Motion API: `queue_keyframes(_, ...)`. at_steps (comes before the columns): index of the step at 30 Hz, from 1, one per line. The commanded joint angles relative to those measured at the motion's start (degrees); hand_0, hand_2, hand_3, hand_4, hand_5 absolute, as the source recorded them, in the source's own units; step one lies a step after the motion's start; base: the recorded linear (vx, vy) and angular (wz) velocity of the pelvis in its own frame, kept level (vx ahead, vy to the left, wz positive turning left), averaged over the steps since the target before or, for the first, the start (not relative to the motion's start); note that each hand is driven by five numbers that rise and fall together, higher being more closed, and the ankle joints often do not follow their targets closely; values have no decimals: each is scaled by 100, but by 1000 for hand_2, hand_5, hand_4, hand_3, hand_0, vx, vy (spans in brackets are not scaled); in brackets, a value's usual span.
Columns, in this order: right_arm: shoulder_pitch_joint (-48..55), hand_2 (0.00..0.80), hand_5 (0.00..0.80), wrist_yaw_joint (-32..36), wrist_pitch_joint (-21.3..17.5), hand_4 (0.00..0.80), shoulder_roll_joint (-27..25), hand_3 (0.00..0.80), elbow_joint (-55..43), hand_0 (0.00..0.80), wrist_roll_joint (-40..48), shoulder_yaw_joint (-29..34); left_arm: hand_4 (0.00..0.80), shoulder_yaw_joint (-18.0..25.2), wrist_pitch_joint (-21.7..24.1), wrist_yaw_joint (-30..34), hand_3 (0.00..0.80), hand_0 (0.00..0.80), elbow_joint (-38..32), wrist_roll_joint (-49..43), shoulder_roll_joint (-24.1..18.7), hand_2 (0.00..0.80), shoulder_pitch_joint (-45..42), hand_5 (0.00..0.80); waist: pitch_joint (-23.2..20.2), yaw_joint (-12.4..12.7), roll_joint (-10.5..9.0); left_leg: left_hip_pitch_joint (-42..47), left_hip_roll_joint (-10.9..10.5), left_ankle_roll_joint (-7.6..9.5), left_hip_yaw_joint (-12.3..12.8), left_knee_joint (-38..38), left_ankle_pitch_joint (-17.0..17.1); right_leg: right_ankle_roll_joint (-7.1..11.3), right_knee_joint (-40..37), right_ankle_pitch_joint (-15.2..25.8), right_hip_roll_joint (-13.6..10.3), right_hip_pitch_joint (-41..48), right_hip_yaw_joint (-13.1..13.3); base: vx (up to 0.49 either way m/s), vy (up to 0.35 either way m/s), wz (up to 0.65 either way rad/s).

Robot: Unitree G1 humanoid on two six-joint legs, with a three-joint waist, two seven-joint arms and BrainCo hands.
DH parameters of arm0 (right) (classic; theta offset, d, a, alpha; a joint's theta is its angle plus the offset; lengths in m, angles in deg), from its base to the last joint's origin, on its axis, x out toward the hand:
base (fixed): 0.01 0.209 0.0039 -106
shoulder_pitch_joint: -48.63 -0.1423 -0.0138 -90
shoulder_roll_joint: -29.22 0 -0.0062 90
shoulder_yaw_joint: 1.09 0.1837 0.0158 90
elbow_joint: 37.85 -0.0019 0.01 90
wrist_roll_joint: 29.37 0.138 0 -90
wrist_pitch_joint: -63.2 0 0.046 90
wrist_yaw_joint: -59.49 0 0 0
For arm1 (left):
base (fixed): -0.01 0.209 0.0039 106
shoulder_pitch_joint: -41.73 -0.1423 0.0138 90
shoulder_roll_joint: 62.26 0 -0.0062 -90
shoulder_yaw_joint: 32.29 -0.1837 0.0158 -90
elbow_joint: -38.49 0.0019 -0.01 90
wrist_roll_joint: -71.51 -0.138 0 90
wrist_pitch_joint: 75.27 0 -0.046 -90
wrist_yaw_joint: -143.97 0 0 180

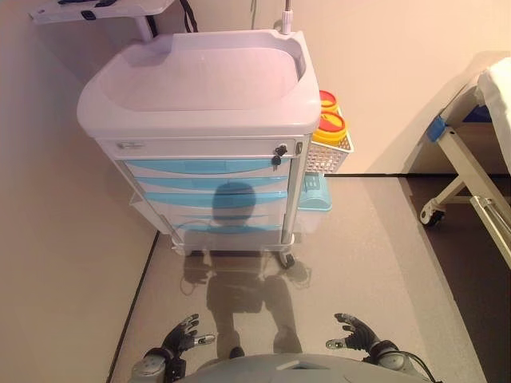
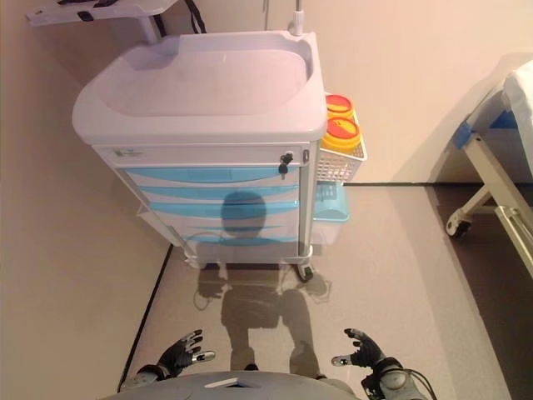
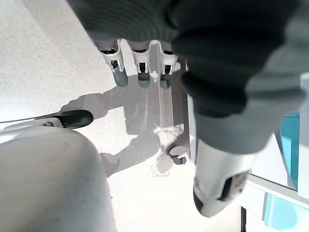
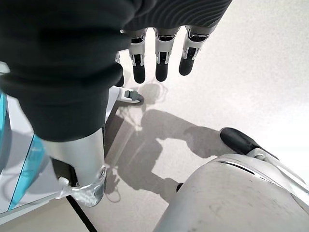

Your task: Open the drawer and pick up the medicine

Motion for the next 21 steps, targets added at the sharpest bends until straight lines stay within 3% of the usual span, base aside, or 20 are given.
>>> queue_keyframes(1, -310, 0, 0, -7, -101, 0, -55, 0, 11, 0, 151, -101, 0, 151, 85, -4, 0, 0, 80, -60, 13, 0, 361, 0, 130, 87, -108, -128, -354, 350, 51, 354, -766, 96, 381, -142, 20, -341, -226, 0, 0, 0)
queue_keyframes(14, -222, 0, 0, 31, -142, 0, -105, 0, 59, 0, 79, -2, 0, 274, 156, 7, 0, 0, 43, 182, -45, 0, 298, 0, 169, 95, -76, -129, -381, 375, 0, 391, -788, 92, 422, -164, -2, -332, -260, 41, 9, 0)
queue_keyframes(21, -307, 0, 0, -22, -118, 0, -175, 0, -88, 0, 295, -9, 0, 388, 204, 145, 0, 0, -39, 871, -77, 0, 347, 0, 428, 71, -3, -458, -410, 470, -24, 674, -842, 64, 877, -282, -84, -758, -196, 32, 55, -1)
